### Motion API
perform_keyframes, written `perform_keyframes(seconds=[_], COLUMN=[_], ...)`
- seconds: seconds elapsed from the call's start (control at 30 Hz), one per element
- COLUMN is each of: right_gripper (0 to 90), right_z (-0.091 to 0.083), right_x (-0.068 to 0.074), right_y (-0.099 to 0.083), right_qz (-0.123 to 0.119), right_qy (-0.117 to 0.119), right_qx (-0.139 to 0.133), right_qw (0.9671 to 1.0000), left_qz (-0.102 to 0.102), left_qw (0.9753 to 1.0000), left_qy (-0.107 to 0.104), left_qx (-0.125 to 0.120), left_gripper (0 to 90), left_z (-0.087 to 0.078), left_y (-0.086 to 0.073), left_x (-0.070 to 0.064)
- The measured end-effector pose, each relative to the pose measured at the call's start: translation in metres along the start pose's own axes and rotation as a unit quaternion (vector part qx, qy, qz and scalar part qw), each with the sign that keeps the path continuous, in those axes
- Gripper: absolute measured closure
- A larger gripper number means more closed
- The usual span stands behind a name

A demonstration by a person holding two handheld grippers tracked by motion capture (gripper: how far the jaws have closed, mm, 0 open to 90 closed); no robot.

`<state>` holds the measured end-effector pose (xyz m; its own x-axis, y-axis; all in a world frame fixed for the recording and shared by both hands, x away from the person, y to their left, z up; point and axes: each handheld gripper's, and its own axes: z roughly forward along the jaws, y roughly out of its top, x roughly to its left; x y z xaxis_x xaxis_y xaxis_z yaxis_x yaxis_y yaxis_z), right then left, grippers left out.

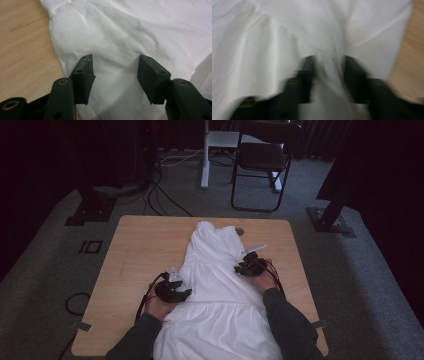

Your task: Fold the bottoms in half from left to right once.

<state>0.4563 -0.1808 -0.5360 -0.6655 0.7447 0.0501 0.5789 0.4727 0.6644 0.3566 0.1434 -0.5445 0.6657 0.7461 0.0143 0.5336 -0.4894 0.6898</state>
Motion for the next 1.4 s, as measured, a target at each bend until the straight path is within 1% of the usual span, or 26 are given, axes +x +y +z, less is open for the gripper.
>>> perform_keyframes(seconds=[0.03,0.07,0.1,0.13,0.2,0.23,0.27,0.3,0.4,0.43,0.53,0.57,0.6,0.63,0.67,0.7,0.73,0.87,0.93,0.97,1.03,1.13,1.17,1.27,1.3,1.4], right_gripper=[88.6,88.6,89.0,89.0,88.9,88.5,88.5,87.8,87.1,86.2,86.2,85.5,85.5,85.1,85.1,85.1,85.1,84.6,84.5,85.9,86.5,86.5,86.6,86.7,86.7,86.7], right_z=[-0.009,-0.009,-0.034,-0.034,-0.056,-0.059,-0.059,-0.045,-0.027,-0.015,-0.012,-0.013,-0.013,-0.013,-0.013,-0.013,-0.013,-0.013,-0.014,-0.014,-0.015,-0.018,-0.023,-0.030,-0.038,-0.043], right_x=[0.008,0.008,0.016,0.016,0.016,0.012,0.012,0.005,-0.005,-0.012,-0.014,-0.015,-0.015,-0.017,-0.017,-0.019,-0.019,-0.021,-0.022,-0.022,-0.021,-0.015,-0.006,0.005,0.015,0.020], right_y=[0.003,0.003,0.008,0.008,0.009,0.006,0.006,-0.005,-0.019,-0.030,-0.035,-0.034,-0.034,-0.033,-0.033,-0.034,-0.034,-0.035,-0.036,-0.037,-0.038,-0.041,-0.046,-0.056,-0.066,-0.071], right_qz=[-0.035,-0.035,-0.048,-0.048,-0.037,-0.035,-0.035,-0.027,0.000,0.033,0.043,0.041,0.041,0.046,0.046,0.056,0.056,0.067,0.072,0.075,0.080,0.071,0.062,0.055,0.052,0.047], right_qy=[-0.026,-0.026,-0.072,-0.072,-0.110,-0.135,-0.135,-0.153,-0.146,-0.134,-0.127,-0.124,-0.124,-0.119,-0.119,-0.113,-0.113,-0.105,-0.102,-0.099,-0.092,-0.081,-0.071,-0.058,-0.042,-0.038], right_qx=[-0.015,-0.015,-0.067,-0.067,-0.111,-0.098,-0.098,-0.054,-0.022,-0.009,-0.018,-0.014,-0.014,-0.012,-0.012,-0.015,-0.015,-0.019,-0.022,-0.025,-0.025,-0.020,-0.013,-0.009,-0.007,-0.002], right_qw=[0.9990,0.9990,0.9940,0.9940,0.9871,0.9855,0.9855,0.9864,0.9890,0.9904,0.9908,0.9913,0.9913,0.9917,0.9917,0.9919,0.9919,0.9921,0.9920,0.9920,0.9922,0.9939,0.9955,0.9967,0.9978,0.9982], left_qz=[0.003,0.003,0.005,0.005,0.011,0.019,0.019,0.025,0.023,0.027,0.024,0.011,0.011,0.001,0.001,-0.008,-0.008,-0.006,-0.019,-0.033,-0.019,-0.020,-0.008,-0.006,0.011,0.018], left_qw=[1.0000,1.0000,1.0000,1.0000,0.9998,0.9997,0.9997,0.9997,0.9996,0.9994,0.9997,0.9996,0.9996,0.9991,0.9991,0.9991,0.9991,0.9997,0.9994,0.9994,0.9998,0.9997,0.9999,0.9999,0.9999,0.9998], left_qy=[-0.002,-0.002,-0.005,-0.005,-0.014,-0.013,-0.013,-0.008,-0.015,-0.016,-0.001,0.015,0.015,0.022,0.022,0.025,0.025,0.022,0.015,-0.001,0.003,0.002,0.005,0.004,0.008,0.011], left_qx=[0.003,0.003,0.006,0.006,0.001,0.002,0.002,0.003,0.007,0.013,-0.002,-0.022,-0.022,-0.035,-0.035,-0.035,-0.035,0.005,0.024,0.009,0.008,0.011,0.009,0.007,0.005,0.005], left_gripper=[47.2,47.2,47.3,47.3,47.4,47.5,47.5,47.5,47.5,47.2,45.9,45.9,45.9,45.8,45.8,45.9,46.0,47.1,52.1,65.5,79.4,82.5,82.6,82.4,82.3,82.0], left_z=[0.000,0.000,0.000,0.000,-0.001,-0.002,-0.002,-0.003,-0.004,-0.008,-0.014,-0.017,-0.017,-0.013,-0.013,0.002,0.002,0.046,0.061,0.061,0.055,0.048,0.039,0.029,0.021,0.016], left_y=[-0.003,-0.003,-0.007,-0.007,-0.010,-0.011,-0.011,-0.013,-0.013,-0.010,-0.002,0.014,0.014,0.033,0.033,0.050,0.050,0.068,0.066,0.061,0.055,0.048,0.037,0.026,0.016,0.010], left_x=[-0.002,-0.002,-0.004,-0.004,-0.007,-0.012,-0.012,-0.015,-0.015,-0.012,-0.005,0.004,0.004,0.014,0.014,0.023,0.023,0.032,0.035,0.035,0.030,0.025,0.016,0.007,-0.003,-0.009])
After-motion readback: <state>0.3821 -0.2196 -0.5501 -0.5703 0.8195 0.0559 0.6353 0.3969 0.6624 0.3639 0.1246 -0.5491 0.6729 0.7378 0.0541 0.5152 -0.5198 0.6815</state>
